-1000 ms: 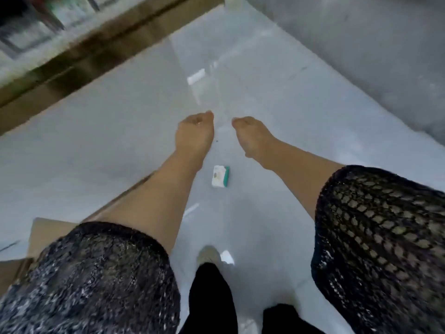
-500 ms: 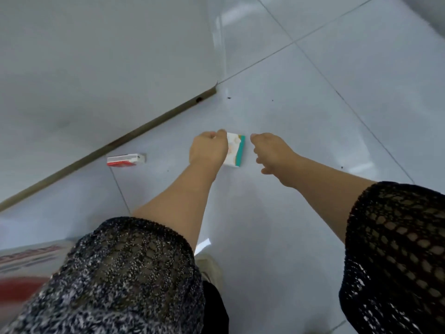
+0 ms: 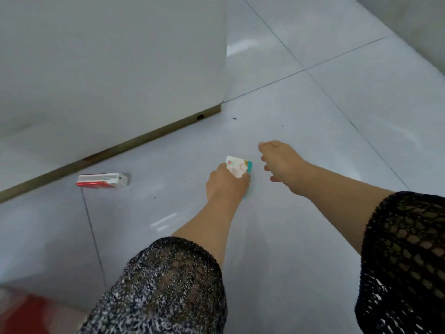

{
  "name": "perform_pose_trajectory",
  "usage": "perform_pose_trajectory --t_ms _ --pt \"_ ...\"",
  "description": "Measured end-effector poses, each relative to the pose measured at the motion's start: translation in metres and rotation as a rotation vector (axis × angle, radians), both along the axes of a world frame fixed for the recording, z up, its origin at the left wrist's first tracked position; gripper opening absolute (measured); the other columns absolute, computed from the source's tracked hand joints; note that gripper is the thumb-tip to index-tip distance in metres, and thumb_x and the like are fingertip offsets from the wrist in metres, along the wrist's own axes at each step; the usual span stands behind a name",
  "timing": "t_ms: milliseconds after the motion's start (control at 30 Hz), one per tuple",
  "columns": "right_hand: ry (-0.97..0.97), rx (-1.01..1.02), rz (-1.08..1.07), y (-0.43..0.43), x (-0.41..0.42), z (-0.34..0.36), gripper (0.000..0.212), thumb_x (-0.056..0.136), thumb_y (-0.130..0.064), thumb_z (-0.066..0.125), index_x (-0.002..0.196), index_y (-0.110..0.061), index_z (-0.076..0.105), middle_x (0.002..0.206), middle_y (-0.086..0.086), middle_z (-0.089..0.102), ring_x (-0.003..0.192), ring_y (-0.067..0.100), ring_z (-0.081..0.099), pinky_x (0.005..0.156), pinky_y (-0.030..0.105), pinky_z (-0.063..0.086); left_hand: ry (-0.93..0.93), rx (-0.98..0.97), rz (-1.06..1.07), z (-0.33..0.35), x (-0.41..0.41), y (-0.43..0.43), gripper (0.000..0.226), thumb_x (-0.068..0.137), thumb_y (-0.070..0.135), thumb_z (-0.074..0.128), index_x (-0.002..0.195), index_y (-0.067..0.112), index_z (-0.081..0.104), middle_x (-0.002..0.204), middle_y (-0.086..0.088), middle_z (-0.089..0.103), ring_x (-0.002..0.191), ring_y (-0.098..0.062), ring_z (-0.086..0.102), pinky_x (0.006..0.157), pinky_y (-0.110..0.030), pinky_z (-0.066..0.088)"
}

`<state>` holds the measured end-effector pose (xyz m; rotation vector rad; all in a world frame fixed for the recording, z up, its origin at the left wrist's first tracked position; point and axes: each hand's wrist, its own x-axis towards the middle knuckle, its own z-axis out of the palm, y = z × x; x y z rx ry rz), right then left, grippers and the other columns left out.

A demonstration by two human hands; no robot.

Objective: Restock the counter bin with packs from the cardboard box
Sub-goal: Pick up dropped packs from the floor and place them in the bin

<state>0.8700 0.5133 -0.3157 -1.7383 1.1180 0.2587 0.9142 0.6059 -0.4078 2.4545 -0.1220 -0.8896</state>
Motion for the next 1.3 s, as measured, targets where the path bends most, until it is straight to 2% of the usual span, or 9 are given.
perform_pose_trajectory --t_ms 67,167,333,633,833,1000,1100,1200,1300 --pt "-0.006 0.006 0.0 -0.003 0.002 -0.003 0.037 0.1 -0.035 0.036 0.123 -0.01 0.051 0.125 0.01 0.054 0.115 0.028 0.052 0.104 0.046 0.04 -0.005 0.047 -0.074 -0.011 -0.008 -0.001 0.075 0.079 0.049 0.066 0.139 0.018 0.034 0.128 -0.007 0.047 0.118 -0.027 0.048 0.094 -0.036 0.043" --pt "-0.005 0.005 0.0 -0.007 0.006 -0.003 0.041 0.1 -0.038 0.035 0.13 -0.012 0.048 0.127 0.007 0.053 0.117 0.027 0.051 0.105 0.045 0.039 -0.04 0.152 -0.165 -0.022 -0.015 -0.004 0.101 0.074 0.051 0.072 0.147 0.016 0.012 0.133 -0.008 0.036 0.123 -0.028 0.039 0.097 -0.037 0.04" --pt "-0.006 -0.019 -0.015 -0.018 0.007 -0.001 0.041 0.1 -0.038 0.034 0.13 -0.013 0.048 0.129 0.006 0.052 0.118 0.026 0.05 0.106 0.045 0.039 -0.148 0.255 -0.23 -0.033 -0.011 -0.014 0.113 0.073 0.051 0.073 0.149 0.01 0.0 0.134 -0.01 0.034 0.122 -0.026 0.039 0.096 -0.036 0.042" --pt "0.029 -0.041 -0.011 -0.029 0.004 0.0 0.043 0.101 -0.038 0.034 0.134 -0.014 0.046 0.135 0.007 0.05 0.122 0.027 0.048 0.107 0.045 0.038 -0.178 0.308 -0.23 -0.039 -0.003 -0.023 0.112 0.078 0.043 0.07 0.149 0.008 -0.009 0.135 -0.009 0.033 0.119 -0.026 0.039 0.092 -0.036 0.045" --pt "-0.002 -0.08 0.038 -0.025 0.022 0.02 0.043 0.101 -0.035 0.034 0.133 -0.01 0.047 0.134 0.01 0.051 0.121 0.028 0.049 0.107 0.045 0.037 -0.261 0.091 -0.091 -0.003 0.022 -0.02 0.107 0.079 0.042 0.067 0.15 0.01 -0.006 0.135 -0.008 0.032 0.117 -0.027 0.035 0.089 -0.034 0.042" --pt "-0.066 -0.132 0.084 -0.016 0.045 0.065 0.039 0.101 -0.033 0.033 0.129 -0.01 0.049 0.127 0.009 0.053 0.116 0.027 0.051 0.106 0.045 0.039 -0.342 -0.059 -0.02 0.05 0.043 -0.017 0.107 0.077 0.036 0.068 0.151 0.01 -0.005 0.136 -0.007 0.031 0.113 -0.026 0.032 0.078 -0.028 0.032" --pt "-0.108 -0.137 0.119 -0.008 0.052 0.106 0.03 0.101 -0.031 0.033 0.114 -0.013 0.053 0.111 0.005 0.056 0.098 0.021 0.05 0.1 0.041 0.043 -0.351 -0.096 0.029 0.088 0.04 -0.012 0.107 0.075 0.035 0.068 0.151 0.012 -0.003 0.137 -0.005 0.032 0.113 -0.026 0.033 0.076 -0.028 0.033" --pt "-0.108 -0.137 0.157 -0.002 0.051 0.154 0.042 0.1 -0.029 0.033 0.125 0.0 0.05 0.127 0.014 0.056 0.102 0.03 0.055 0.096 0.04 0.046 -0.343 -0.115 0.033 0.133 0.026 -0.006 0.106 0.075 0.035 0.067 0.151 0.013 -0.003 0.136 -0.004 0.032 0.113 -0.025 0.033 0.078 -0.026 0.032" --pt "-0.115 -0.157 0.202 0.0 0.045 0.206 0.041 0.1 -0.028 0.033 0.127 -0.002 0.05 0.128 0.014 0.055 0.105 0.027 0.055 0.073 0.029 0.04 -0.319 -0.123 0.041 0.182 0.011 0.001 0.105 0.075 0.036 0.066 0.151 0.014 -0.003 0.134 -0.003 0.033 0.113 -0.024 0.033 0.079 -0.026 0.031"
